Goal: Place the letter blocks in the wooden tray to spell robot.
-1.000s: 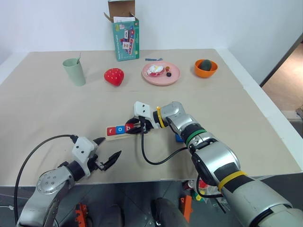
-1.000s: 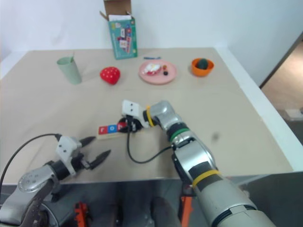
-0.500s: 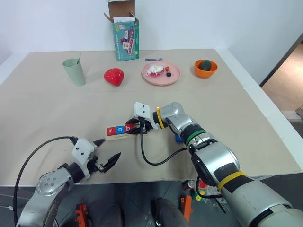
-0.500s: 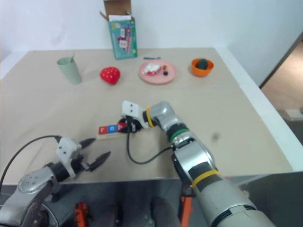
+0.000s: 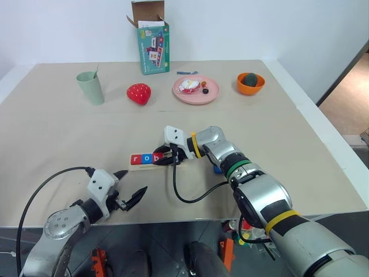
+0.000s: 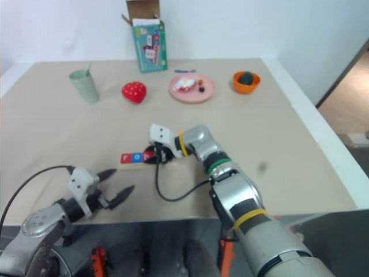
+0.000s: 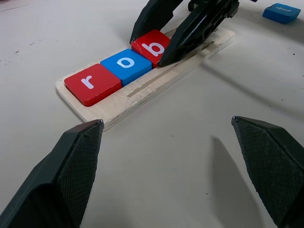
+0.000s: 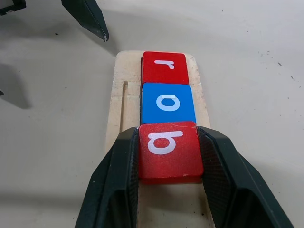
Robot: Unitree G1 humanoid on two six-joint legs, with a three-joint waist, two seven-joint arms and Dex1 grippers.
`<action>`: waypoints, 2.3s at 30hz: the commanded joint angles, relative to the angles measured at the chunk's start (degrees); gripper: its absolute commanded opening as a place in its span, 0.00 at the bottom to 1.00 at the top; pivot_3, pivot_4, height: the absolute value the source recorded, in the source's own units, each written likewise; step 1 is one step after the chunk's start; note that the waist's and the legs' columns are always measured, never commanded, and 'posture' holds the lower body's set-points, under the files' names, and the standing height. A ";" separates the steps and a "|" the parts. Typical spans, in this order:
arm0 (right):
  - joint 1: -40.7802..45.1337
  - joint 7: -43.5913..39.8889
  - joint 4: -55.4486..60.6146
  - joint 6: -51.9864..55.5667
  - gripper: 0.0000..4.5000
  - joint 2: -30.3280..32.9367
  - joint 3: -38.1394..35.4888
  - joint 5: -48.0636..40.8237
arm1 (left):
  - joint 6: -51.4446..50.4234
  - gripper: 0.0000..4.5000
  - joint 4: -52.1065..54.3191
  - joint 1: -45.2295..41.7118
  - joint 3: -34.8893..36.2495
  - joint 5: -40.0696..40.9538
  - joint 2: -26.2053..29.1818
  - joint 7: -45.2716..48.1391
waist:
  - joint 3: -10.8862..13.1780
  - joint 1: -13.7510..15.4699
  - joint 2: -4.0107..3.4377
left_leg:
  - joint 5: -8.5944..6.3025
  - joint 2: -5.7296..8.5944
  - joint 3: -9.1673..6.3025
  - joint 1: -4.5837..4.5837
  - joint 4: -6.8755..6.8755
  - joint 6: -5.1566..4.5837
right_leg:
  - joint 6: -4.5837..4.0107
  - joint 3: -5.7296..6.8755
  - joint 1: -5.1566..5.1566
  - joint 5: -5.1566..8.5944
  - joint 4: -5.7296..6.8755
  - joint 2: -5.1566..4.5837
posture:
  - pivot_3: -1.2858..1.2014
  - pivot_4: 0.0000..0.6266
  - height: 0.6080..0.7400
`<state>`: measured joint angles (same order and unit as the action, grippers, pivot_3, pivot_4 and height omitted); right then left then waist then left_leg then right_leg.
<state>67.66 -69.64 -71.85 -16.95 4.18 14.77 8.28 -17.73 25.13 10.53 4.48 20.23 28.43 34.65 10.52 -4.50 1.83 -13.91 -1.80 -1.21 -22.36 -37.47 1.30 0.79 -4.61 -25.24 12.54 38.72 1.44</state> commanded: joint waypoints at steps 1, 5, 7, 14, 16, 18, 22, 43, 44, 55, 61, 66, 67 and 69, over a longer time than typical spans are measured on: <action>-1.19 0.00 0.44 0.40 0.39 -0.10 0.17 0.94 | 1.93 1.00 2.26 -1.22 1.26 2.02 -0.77 0.63 | 0.00 0.00 0.00 | 0.00 0.00 0.00 0.00 0.00 0.00 | 0.00 -0.01 0.00 0.00 0.00 0.00 | 0.52 0.24 1.00; -0.88 0.12 0.33 1.31 0.39 0.07 -0.29 0.65 | 1.78 1.00 4.11 -1.72 2.09 6.33 -1.48 2.49 | 0.00 0.00 0.00 | 0.00 0.00 0.00 0.00 0.01 0.00 | 0.00 0.00 0.00 0.00 0.00 0.00 | 0.52 0.24 1.00; -0.71 -0.25 0.27 2.11 0.39 0.07 -0.53 0.38 | 1.33 1.00 4.48 -1.59 2.05 7.38 -1.43 3.16 | 0.00 0.00 0.00 | 0.00 0.00 0.00 0.00 0.00 0.00 | 0.00 0.00 0.01 0.00 0.00 0.00 | 0.52 0.24 1.00; -0.72 -1.25 0.49 3.71 0.39 -0.07 -1.22 0.10 | 1.84 1.00 4.69 -1.31 2.05 7.31 -1.29 2.86 | 0.00 0.00 0.00 | 0.00 0.01 0.00 0.04 0.00 0.00 | 0.00 0.00 0.04 0.00 0.00 0.00 | 0.52 0.24 1.00; -0.91 -0.74 0.71 2.66 0.39 -0.02 -1.20 0.31 | 1.89 1.00 4.71 -1.25 2.12 7.07 -1.22 2.81 | 0.00 0.00 0.00 | 0.00 0.01 0.00 0.04 0.00 0.00 | 0.00 0.00 0.04 0.00 0.00 0.00 | 0.52 0.24 1.00; -0.98 -0.69 0.76 2.83 0.39 -0.03 -1.16 0.43 | 1.99 1.00 4.72 -1.12 2.10 6.69 -1.08 2.72 | 0.00 0.00 0.00 | 0.00 0.02 -0.01 0.04 0.00 0.00 | 0.00 0.00 0.05 0.00 0.00 0.00 | 0.52 0.24 1.00; -0.84 -0.09 0.79 2.46 0.39 -0.27 -1.18 0.70 | 2.11 1.00 4.72 -0.99 2.03 6.41 -0.97 2.53 | 0.00 0.00 0.00 | 0.00 0.01 0.00 0.04 0.00 0.00 | 0.00 0.00 0.04 0.00 0.00 0.00 | 0.52 0.24 1.00; 0.38 -1.11 0.65 6.60 0.39 -0.80 -3.24 -0.85 | 2.01 1.00 5.07 -0.49 0.71 5.41 -0.08 2.56 | 0.00 -0.02 0.00 | 0.00 0.00 0.00 0.06 0.00 0.00 | -0.01 -0.02 0.04 0.00 0.01 0.03 | 0.52 0.24 1.00; 0.42 -1.07 0.66 6.75 0.39 -0.80 -3.31 -0.86 | 1.95 1.00 5.08 -0.49 0.70 5.42 -0.06 2.57 | 0.00 -0.02 0.00 | 0.00 0.00 0.00 0.05 0.00 0.00 | -0.01 -0.02 0.04 0.00 0.01 0.03 | 0.52 0.24 1.00; 1.22 -2.85 0.91 9.12 0.39 -1.18 -4.27 -1.71 | 1.56 1.00 5.36 -0.33 0.65 5.37 0.00 2.38 | 0.00 -0.02 0.00 | 0.00 0.00 0.00 0.05 0.00 0.00 | -0.02 -0.01 0.03 0.00 0.01 0.04 | 0.52 0.24 1.00; 1.15 -1.92 0.93 7.83 0.39 -1.09 -3.98 -1.13 | 1.46 1.00 5.40 -0.37 0.48 5.28 -0.03 2.27 | 0.00 -0.02 0.00 | 0.00 -0.01 0.00 0.05 0.00 0.00 | -0.02 -0.01 0.03 0.01 0.01 0.04 | 0.52 0.24 1.00; 0.94 0.32 0.74 6.13 0.39 -0.98 -3.70 -0.39 | 1.36 1.00 5.32 -0.51 0.41 5.25 0.02 2.23 | 0.00 -0.02 0.00 | 0.00 -0.01 0.00 0.04 0.00 0.00 | -0.02 -0.01 0.02 0.00 0.01 0.04 | 0.52 0.24 1.00; 0.94 0.63 0.69 5.93 0.39 -1.00 -3.72 -0.27 | 1.34 1.00 5.29 -0.55 0.42 5.24 0.05 2.23 | 0.00 -0.02 0.00 | 0.00 0.00 0.00 0.05 0.00 0.00 | -0.02 -0.01 0.02 0.00 0.01 0.04 | 0.52 0.24 1.00; 0.97 0.96 0.57 5.63 0.39 -1.05 -3.78 -0.05 | 1.31 1.00 5.23 -0.64 0.44 5.22 0.08 2.23 | 0.00 -0.02 0.00 | 0.00 0.00 0.00 0.04 0.00 0.00 | -0.02 -0.02 0.02 0.00 0.01 0.04 | 0.52 0.24 1.00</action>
<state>67.87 -69.31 -71.59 -10.32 3.49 11.11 8.21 -16.65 27.99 10.21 4.48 25.27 27.90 36.78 10.52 -4.52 1.83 -13.91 -1.80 -1.20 -22.32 -37.46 1.30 0.77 -4.62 -25.22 12.54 38.73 1.48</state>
